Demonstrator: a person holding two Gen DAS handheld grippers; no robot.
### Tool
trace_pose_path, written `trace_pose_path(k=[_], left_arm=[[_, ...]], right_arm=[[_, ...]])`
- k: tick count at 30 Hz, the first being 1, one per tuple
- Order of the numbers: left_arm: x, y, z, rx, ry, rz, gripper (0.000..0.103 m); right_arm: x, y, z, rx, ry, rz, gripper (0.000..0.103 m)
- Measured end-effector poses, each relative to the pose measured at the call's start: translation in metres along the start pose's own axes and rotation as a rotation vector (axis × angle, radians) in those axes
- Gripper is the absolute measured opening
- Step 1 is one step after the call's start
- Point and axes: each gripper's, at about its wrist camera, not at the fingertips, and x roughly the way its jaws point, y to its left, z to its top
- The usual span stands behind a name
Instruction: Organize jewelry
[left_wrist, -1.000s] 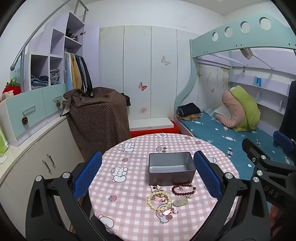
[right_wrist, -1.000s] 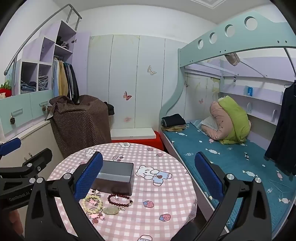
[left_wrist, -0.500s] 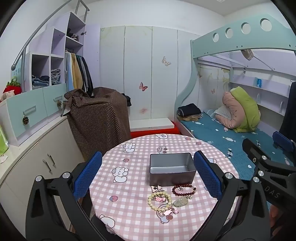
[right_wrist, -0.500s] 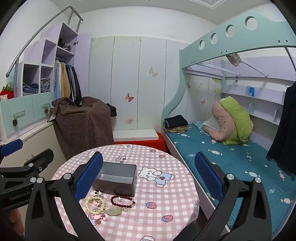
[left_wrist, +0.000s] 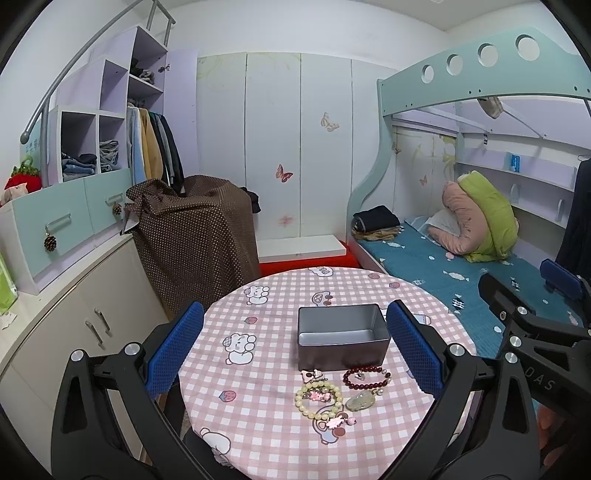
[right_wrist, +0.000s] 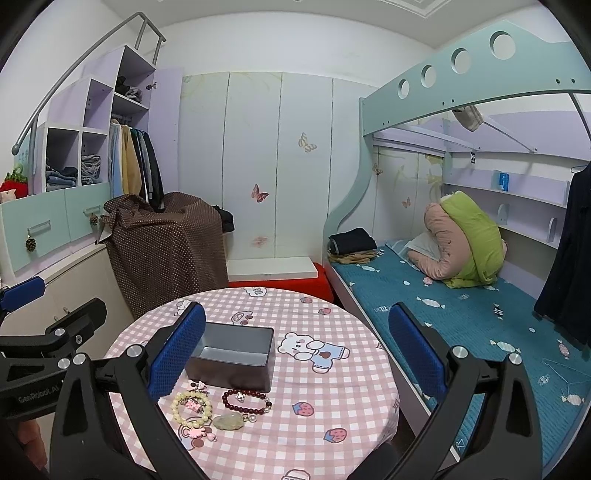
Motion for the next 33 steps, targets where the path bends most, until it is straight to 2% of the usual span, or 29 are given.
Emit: trace_pose_path(k=[33], left_arm=[[-0.0084, -0.0015, 0.0063, 0.003, -0.008, 0.007, 0.098]], right_arm=[[-0.0014, -0.0004, -0.0012, -0.006, -0.002, 0.017, 0.096]])
